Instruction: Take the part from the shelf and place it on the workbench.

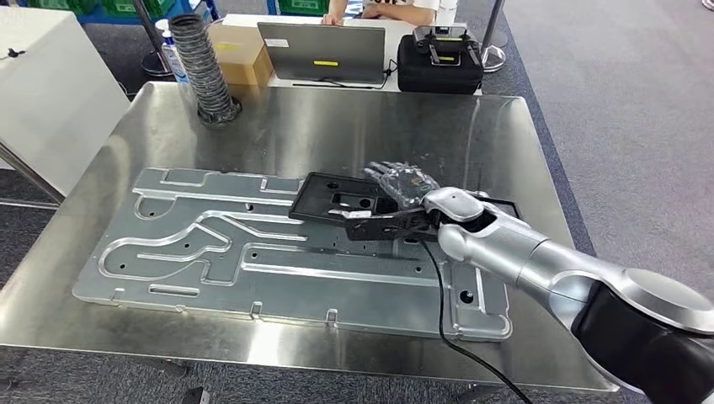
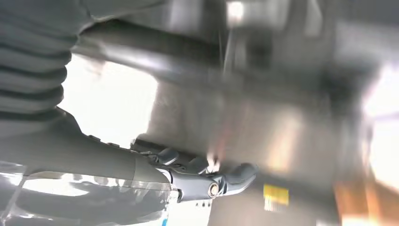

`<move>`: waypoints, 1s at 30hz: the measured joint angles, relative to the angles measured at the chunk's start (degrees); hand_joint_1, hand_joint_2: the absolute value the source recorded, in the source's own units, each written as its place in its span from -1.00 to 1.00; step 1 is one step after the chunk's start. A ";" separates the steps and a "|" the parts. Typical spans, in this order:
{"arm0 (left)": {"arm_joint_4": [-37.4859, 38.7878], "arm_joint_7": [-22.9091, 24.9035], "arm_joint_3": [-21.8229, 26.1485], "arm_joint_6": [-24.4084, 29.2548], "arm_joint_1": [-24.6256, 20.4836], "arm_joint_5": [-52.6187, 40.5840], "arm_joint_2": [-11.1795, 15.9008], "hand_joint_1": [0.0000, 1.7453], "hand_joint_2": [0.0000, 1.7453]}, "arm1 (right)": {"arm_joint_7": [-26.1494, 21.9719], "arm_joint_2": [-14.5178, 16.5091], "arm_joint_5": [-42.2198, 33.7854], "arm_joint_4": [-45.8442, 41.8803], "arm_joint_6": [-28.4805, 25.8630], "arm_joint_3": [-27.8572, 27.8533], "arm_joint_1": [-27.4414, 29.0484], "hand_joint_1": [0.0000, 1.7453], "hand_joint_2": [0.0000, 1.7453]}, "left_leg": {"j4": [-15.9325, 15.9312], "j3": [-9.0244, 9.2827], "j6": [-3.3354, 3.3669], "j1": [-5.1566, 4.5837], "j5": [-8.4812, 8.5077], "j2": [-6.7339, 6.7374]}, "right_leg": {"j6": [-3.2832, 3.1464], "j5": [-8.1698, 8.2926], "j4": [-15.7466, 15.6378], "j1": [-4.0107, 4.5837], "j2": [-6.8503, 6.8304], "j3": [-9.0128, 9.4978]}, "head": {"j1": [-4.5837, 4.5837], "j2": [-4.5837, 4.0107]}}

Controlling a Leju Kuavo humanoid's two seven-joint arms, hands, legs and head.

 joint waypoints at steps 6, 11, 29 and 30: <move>0.02 -0.07 0.01 -0.24 -0.12 -0.06 -0.16 -1.00 -1.00 | -17.99 -0.82 -6.61 3.65 -7.60 -11.34 0.25 -1.00 -1.00 | 12.24 -5.68 -1.84 0.78 -5.03 1.28 | -0.29 0.03 -0.02 0.15 -0.85 0.02 | 0.00 0.00; 0.02 -0.95 0.22 -1.27 0.42 0.06 -0.31 -1.00 -1.00 | -31.50 -0.84 -9.60 0.38 -5.58 -25.79 3.58 -1.00 -1.00 | -1.36 0.89 -0.74 1.21 0.86 -0.32 | 1.17 -0.64 0.93 0.20 -0.56 -0.08 | 0.01 0.00; 0.02 -6.02 6.16 -4.32 6.40 3.22 2.15 -1.00 -1.00 | -46.11 23.48 3.51 -55.39 -25.26 -86.49 51.94 -1.00 -1.00 | -1.75 2.90 0.75 0.24 -0.30 6.13 | 0.74 1.36 0.67 0.31 2.99 -2.18 | 0.02 0.00; 0.02 -6.01 6.34 -4.27 6.40 3.17 2.23 -1.00 -1.00 | -46.09 23.43 4.23 -55.64 -25.61 -87.36 53.78 -1.00 -1.00 | -1.16 2.73 0.47 0.33 -1.18 5.76 | 0.37 1.80 0.33 0.18 3.21 -2.25 | 0.02 0.00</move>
